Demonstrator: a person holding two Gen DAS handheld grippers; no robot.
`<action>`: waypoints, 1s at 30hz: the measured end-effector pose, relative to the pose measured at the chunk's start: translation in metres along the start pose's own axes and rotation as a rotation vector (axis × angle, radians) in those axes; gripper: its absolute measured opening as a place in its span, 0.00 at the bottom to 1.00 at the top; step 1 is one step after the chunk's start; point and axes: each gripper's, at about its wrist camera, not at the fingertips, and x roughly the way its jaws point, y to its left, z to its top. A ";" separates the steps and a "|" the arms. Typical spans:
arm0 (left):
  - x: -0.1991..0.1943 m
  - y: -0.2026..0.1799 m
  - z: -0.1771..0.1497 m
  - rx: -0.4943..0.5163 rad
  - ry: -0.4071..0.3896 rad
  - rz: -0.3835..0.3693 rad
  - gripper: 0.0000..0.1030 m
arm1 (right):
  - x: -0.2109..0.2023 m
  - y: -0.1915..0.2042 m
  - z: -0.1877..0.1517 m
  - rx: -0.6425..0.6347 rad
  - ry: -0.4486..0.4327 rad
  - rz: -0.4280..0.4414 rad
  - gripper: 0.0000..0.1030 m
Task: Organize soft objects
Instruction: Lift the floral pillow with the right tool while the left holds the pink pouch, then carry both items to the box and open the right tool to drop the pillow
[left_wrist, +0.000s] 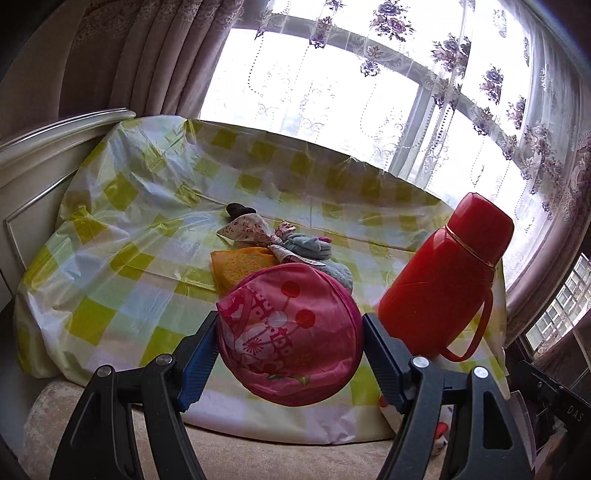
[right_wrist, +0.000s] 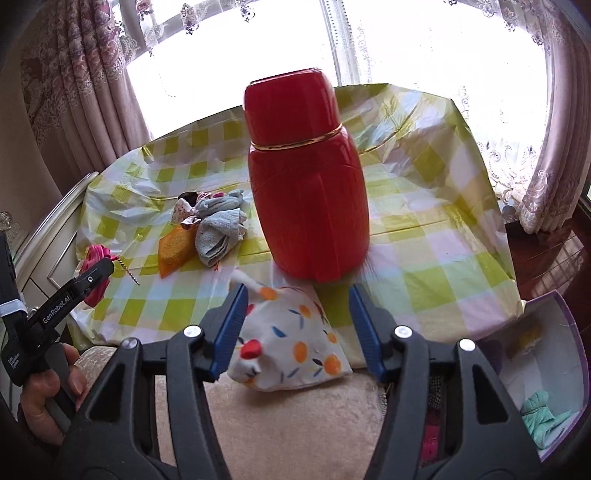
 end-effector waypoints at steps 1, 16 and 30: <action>0.001 -0.005 -0.002 0.008 0.007 -0.007 0.73 | -0.005 -0.007 -0.002 0.003 -0.010 -0.017 0.59; 0.003 -0.016 -0.008 0.030 0.044 -0.013 0.73 | 0.076 0.005 -0.014 -0.071 0.246 0.183 0.97; 0.001 -0.022 -0.014 0.044 0.060 -0.029 0.73 | 0.110 0.016 -0.028 -0.164 0.373 0.206 0.69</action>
